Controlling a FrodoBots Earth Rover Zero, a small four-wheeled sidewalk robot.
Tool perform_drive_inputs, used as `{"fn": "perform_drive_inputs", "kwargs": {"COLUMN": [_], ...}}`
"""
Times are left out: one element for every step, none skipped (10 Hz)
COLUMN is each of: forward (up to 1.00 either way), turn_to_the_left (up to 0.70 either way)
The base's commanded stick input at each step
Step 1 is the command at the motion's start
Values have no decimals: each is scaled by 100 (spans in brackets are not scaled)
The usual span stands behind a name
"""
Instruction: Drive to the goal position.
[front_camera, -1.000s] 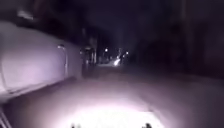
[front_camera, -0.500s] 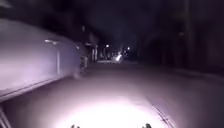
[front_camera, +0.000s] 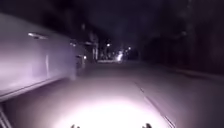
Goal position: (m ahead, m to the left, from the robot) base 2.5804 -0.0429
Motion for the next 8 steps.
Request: {"fn": "perform_drive_inputs", "kwargs": {"forward": [70,70,70,70,70,70,70,70], "turn_to_the_left": [0,0,0,0,0,0,0,0]}}
